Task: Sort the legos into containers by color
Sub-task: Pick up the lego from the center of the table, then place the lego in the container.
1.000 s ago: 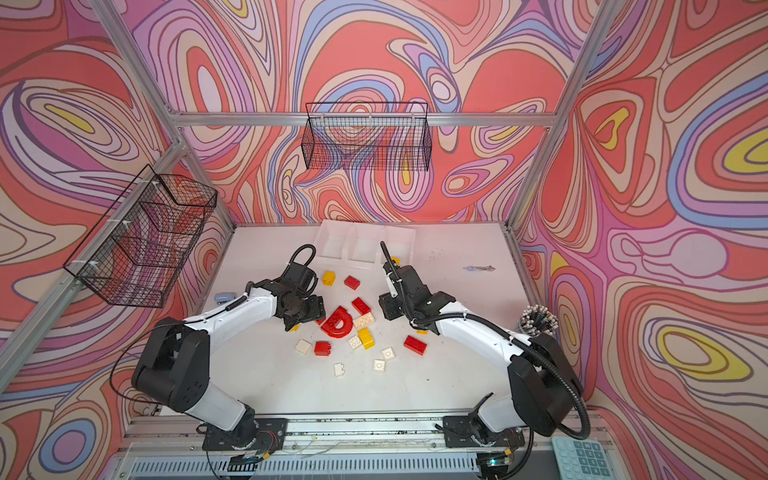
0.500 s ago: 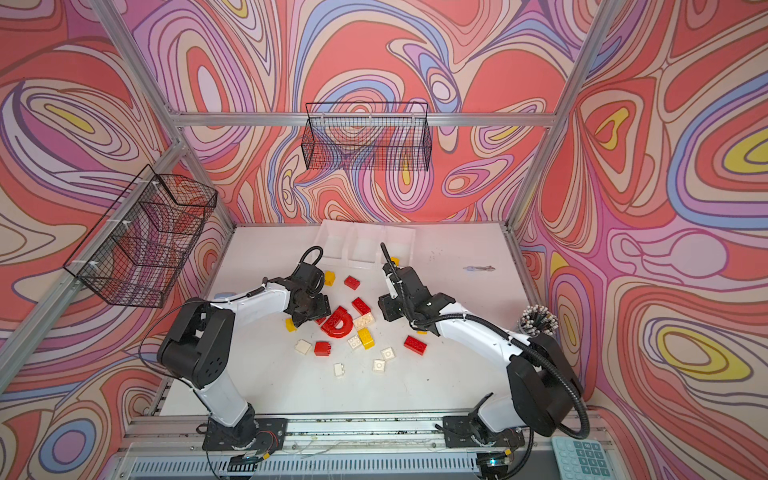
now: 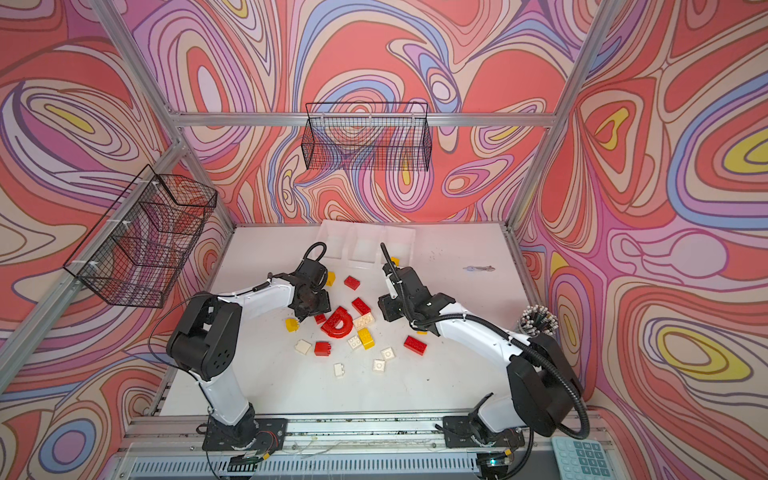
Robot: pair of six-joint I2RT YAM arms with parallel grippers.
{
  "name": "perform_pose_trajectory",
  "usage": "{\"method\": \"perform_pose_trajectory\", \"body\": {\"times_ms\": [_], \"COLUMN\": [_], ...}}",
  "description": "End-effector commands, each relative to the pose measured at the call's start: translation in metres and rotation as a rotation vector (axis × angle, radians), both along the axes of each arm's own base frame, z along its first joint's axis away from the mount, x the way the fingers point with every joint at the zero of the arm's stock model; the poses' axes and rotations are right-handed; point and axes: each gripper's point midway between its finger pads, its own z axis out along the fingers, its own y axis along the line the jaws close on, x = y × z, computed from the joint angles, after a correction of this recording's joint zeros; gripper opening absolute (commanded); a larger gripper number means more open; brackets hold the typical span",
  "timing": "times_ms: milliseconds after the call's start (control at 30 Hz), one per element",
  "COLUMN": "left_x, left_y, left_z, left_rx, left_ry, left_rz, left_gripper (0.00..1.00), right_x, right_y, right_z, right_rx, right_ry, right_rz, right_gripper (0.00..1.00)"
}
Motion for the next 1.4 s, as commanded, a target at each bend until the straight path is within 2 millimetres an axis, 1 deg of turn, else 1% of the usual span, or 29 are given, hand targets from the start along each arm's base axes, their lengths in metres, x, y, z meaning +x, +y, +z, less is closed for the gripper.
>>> {"method": "perform_pose_trajectory", "body": {"times_ms": [0,100,400,533,600,700,833,967,1133,1267,1333,1367], "left_x": [-0.019,-0.021,-0.011,-0.008,-0.008,-0.007,-0.004,0.007,0.034,0.059,0.073,0.079], "left_y": [0.017,0.023,0.014,0.015,0.016,0.017,0.015,0.003,-0.016,-0.036,-0.051,-0.056], "left_z": [0.002,0.002,0.004,0.015,0.023,0.041,0.071,0.102,0.14,0.164,0.175,0.178], "left_rx": [0.092,0.147,0.149,0.15,0.15,0.152,0.139,0.094,0.039,0.017,-0.005,-0.017], "left_ry": [0.029,0.032,0.031,0.008,-0.006,-0.039,-0.089,-0.134,-0.198,-0.233,-0.256,-0.263], "left_rz": [-0.035,-0.052,-0.072,-0.073,-0.078,-0.087,-0.104,-0.134,-0.161,-0.194,-0.213,-0.218], "left_gripper": [0.59,0.54,0.3,0.19,0.15,0.14,0.14,0.14,0.13,0.12,0.12,0.12], "right_x": [0.001,0.002,0.001,0.0,0.0,0.0,-0.005,-0.014,-0.018,-0.021,-0.022,-0.023], "right_y": [0.003,0.006,0.006,0.006,0.006,0.007,0.01,0.013,0.008,0.006,0.005,0.005], "right_z": [0.001,-0.001,0.0,0.002,0.003,0.004,0.002,-0.001,-0.003,-0.002,-0.004,-0.005], "right_rx": [0.006,0.012,0.015,0.019,0.022,0.032,0.071,0.132,0.156,0.171,0.171,0.166], "right_ry": [-0.005,0.005,0.006,0.003,0.001,0.0,0.012,0.028,0.02,0.016,0.019,0.02], "right_rz": [0.01,0.017,0.02,0.02,0.02,0.021,0.023,0.033,0.012,0.005,0.001,-0.001], "right_gripper": [0.59,0.58,0.58,0.58,0.58,0.58,0.58,0.58,0.58,0.59,0.59,0.59]}}
